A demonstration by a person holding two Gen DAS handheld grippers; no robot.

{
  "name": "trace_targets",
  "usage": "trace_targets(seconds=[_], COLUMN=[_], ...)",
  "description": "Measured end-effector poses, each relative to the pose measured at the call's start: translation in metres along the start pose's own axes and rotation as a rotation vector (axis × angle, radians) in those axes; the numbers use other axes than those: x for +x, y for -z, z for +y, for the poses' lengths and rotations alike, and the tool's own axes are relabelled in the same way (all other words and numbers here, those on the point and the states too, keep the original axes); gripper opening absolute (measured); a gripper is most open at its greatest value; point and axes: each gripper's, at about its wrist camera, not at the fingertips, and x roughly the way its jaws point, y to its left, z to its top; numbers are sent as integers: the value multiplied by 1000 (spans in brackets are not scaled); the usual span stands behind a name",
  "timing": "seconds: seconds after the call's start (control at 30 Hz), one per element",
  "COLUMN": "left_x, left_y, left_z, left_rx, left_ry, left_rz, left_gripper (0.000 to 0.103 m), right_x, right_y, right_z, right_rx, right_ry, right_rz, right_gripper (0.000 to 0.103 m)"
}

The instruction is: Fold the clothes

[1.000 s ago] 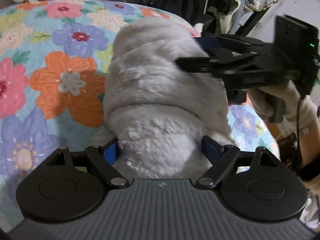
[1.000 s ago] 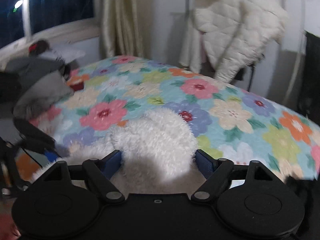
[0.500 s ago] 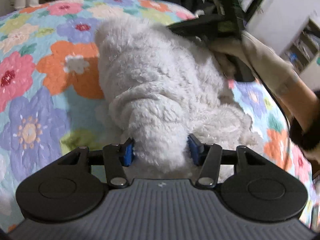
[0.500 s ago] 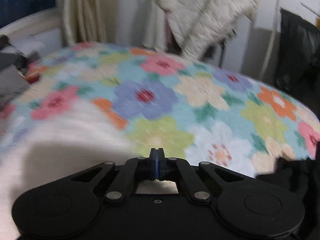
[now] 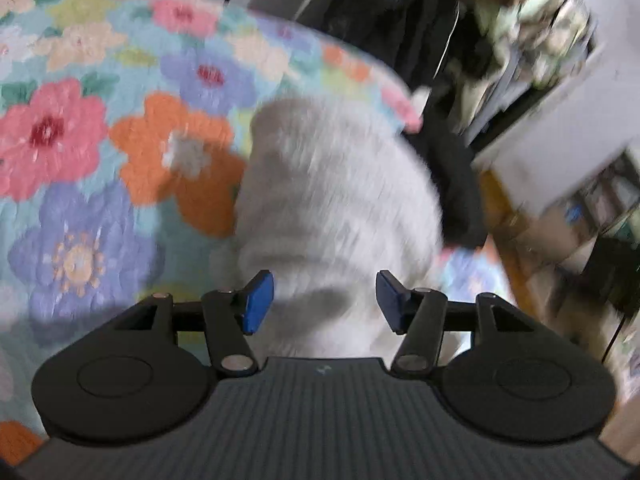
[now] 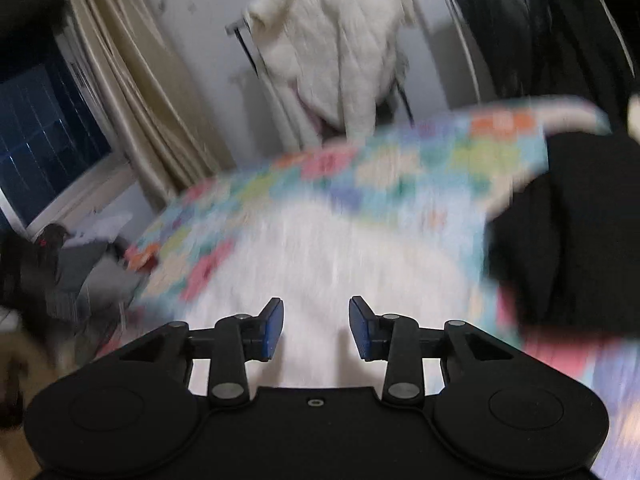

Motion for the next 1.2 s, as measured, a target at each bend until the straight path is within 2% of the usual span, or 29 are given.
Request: trace_targets(seconds=[0.07,0.17,0.27,0.3,0.37,0.47,0.57,0.67,0.77,0.8,0.87,0.97,1.0,1.07,1.2], left_x=[0,33,75,89,112,138,132,110,84,80,77,80,81,76,59], left_y=[-9,-13,-14,-15,-21,-32,-36,-35,-27,-21,-3,24,32,34,18], left_z=[-8,-25,-33,-34,-32,-26,-30,-38,-45,-44,-34,-8,0,6,4], left_rx=[26,108,121,117,126,112,117,148,152,144,97,40,32,79,98], left_ry=[39,39,61,67,30,-26,-36,-38,22,50,82,-6,-34,-39,-63], left_rz=[-33,4,24,24,47,87,91,83,88,113,164,190,196,191,167], left_gripper=[59,60,82,86,85,85,85,85,86,87,89,85,75,55,55], right_x=[7,15,18,21,26,27,17,-5,-16,-16,-1,35,46,60,55], right_y=[27,54,72,78,93,102,90,76,66,64,62,56,53,49,38], right_z=[9,18,21,21,20,17,22,9,-14,-21,-37,-48,-51,-64,-68], right_rx=[-1,41,91,93,116,175,177,275,381,415,464,380,350,357,377], right_ry=[24,33,5,-13,-50,-85,-84,-96,-63,-45,-16,39,66,87,23], right_rz=[92,137,155,175,203,185,171,75,-14,-31,-25,-5,0,4,-20], right_gripper=[41,41,43,43,43,43,43,43,47,51,52,52,52,51,51])
